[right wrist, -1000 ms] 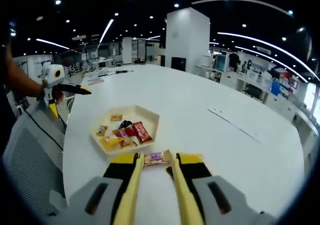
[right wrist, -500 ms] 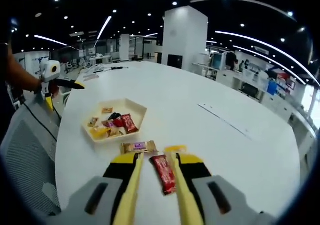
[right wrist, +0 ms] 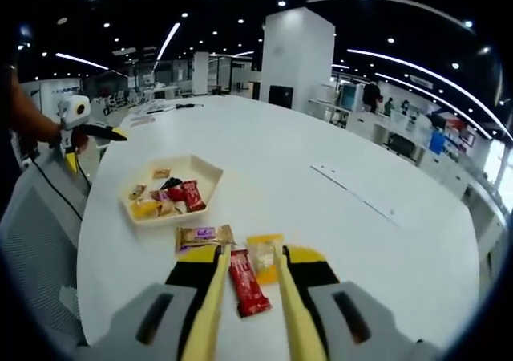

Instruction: Place the target food into the container with the food tongs after gripping and lifting it, then release it inside without dropping or visibly crushing the food.

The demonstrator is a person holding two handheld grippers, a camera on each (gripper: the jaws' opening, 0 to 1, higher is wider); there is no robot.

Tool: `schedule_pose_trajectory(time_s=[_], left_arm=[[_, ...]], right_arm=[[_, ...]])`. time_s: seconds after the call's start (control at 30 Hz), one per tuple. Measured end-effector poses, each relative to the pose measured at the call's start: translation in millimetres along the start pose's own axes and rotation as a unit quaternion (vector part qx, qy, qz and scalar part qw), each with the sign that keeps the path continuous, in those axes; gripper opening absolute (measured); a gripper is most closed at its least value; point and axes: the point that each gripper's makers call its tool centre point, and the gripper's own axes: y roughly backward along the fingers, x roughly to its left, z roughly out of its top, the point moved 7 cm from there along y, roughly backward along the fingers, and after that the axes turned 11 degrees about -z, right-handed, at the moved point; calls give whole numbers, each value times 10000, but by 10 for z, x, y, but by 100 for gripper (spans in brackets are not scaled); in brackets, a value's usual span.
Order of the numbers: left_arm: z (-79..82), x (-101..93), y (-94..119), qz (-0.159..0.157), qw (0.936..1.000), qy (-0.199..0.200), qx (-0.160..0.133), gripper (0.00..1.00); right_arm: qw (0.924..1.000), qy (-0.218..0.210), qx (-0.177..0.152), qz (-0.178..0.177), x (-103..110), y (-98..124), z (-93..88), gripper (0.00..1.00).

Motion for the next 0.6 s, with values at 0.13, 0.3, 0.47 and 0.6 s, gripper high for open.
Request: schedule_pose_trajectory(time_s=[0.13, 0.3, 0.47, 0.6], left_arm=[[-7, -9, -6, -20, 10000, 13, 42, 100], [-21, -9, -12, -27, 10000, 39, 85, 100], [-49, 6, -15, -19, 9999, 84, 134, 100], [-60, -3, -22, -33, 9998, 95, 196, 100]], right_arm=[[9999, 58, 29, 81, -63, -72, -10, 30], [9997, 68, 110, 194, -158, -166, -34, 30], [9992, 47, 231, 328, -245, -275, -83, 30], [9983, 32, 304, 487, -279, -379, -124, 30]])
